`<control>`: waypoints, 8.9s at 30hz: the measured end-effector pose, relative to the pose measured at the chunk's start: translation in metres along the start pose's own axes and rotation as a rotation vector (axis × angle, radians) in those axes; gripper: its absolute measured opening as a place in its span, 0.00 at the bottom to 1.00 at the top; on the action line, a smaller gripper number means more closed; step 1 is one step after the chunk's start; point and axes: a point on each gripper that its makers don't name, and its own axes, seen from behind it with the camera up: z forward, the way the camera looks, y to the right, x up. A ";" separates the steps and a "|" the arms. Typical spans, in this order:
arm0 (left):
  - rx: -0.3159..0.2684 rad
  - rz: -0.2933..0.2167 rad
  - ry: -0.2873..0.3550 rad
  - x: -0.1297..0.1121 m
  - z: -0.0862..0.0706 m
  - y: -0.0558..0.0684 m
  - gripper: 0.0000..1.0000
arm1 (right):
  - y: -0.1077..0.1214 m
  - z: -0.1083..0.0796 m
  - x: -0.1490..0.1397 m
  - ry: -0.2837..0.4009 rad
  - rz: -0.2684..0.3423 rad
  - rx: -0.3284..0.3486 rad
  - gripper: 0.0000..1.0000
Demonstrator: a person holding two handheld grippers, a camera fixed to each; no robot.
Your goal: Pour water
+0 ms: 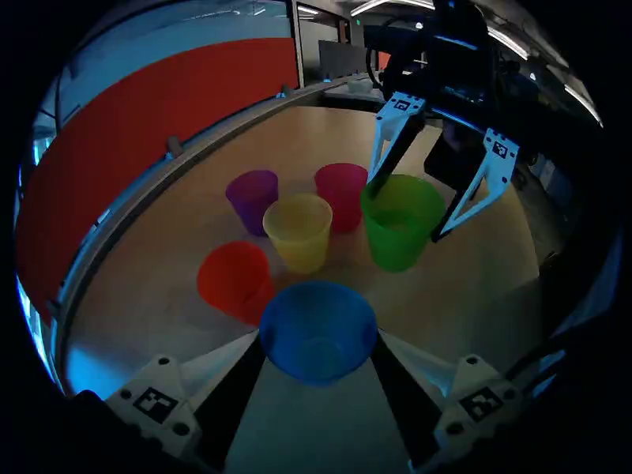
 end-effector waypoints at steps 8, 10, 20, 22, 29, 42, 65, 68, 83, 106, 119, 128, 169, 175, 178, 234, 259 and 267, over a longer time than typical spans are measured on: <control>-0.014 0.000 -0.011 -0.002 0.009 0.001 0.88 | 0.000 0.008 -0.008 -0.016 -0.003 0.008 0.92; -0.017 0.003 -0.014 -0.002 0.011 0.002 0.88 | 0.000 0.010 -0.009 -0.015 0.001 0.010 0.92; -0.029 0.012 -0.022 -0.008 0.019 0.006 0.88 | 0.003 0.016 -0.014 -0.014 0.010 0.005 0.92; -0.030 0.012 -0.020 -0.008 0.020 0.006 0.88 | 0.003 0.017 -0.015 -0.014 0.012 0.003 0.92; -0.033 0.005 -0.015 -0.011 0.019 0.005 0.88 | 0.005 0.020 -0.017 -0.013 0.017 -0.001 0.92; -0.032 0.002 -0.026 -0.020 0.021 0.006 0.88 | 0.004 0.026 -0.029 -0.031 0.009 -0.011 0.92; -0.012 -0.007 -0.063 -0.032 0.023 0.008 0.97 | 0.004 0.021 -0.042 -0.037 0.035 -0.034 0.99; -0.010 -0.008 -0.066 -0.034 0.022 0.008 0.97 | 0.004 0.019 -0.044 -0.036 0.037 -0.044 0.99; 0.028 -0.028 -0.067 -0.048 0.003 0.003 0.97 | 0.004 -0.012 -0.058 -0.037 0.072 -0.109 0.99; 0.245 -0.153 0.007 -0.080 -0.053 -0.022 0.97 | 0.013 -0.065 -0.060 0.022 0.204 -0.300 1.00; 0.456 -0.292 0.176 -0.085 -0.090 -0.046 0.97 | 0.046 -0.105 -0.047 0.143 0.277 -0.531 0.99; 0.552 -0.357 0.276 -0.080 -0.106 -0.054 0.97 | 0.061 -0.121 -0.033 0.223 0.293 -0.660 0.99; 0.923 -0.543 0.683 -0.040 -0.184 -0.079 0.97 | 0.102 -0.191 0.007 0.585 0.426 -1.099 0.99; 0.922 -0.541 0.695 -0.040 -0.176 -0.078 0.97 | 0.099 -0.191 0.009 0.578 0.416 -1.113 0.99; 0.932 -0.532 0.694 -0.041 -0.174 -0.079 0.97 | 0.098 -0.190 0.007 0.565 0.406 -1.121 0.99; 1.063 -0.479 0.677 -0.116 -0.192 -0.086 0.97 | 0.089 -0.192 0.008 0.487 0.390 -1.197 0.99; 1.038 -0.509 0.671 -0.119 -0.187 -0.089 0.97 | 0.085 -0.202 0.003 0.530 0.375 -1.185 0.99; 1.038 -0.509 0.671 -0.119 -0.187 -0.089 0.97 | 0.086 -0.205 0.001 0.573 0.349 -1.171 0.99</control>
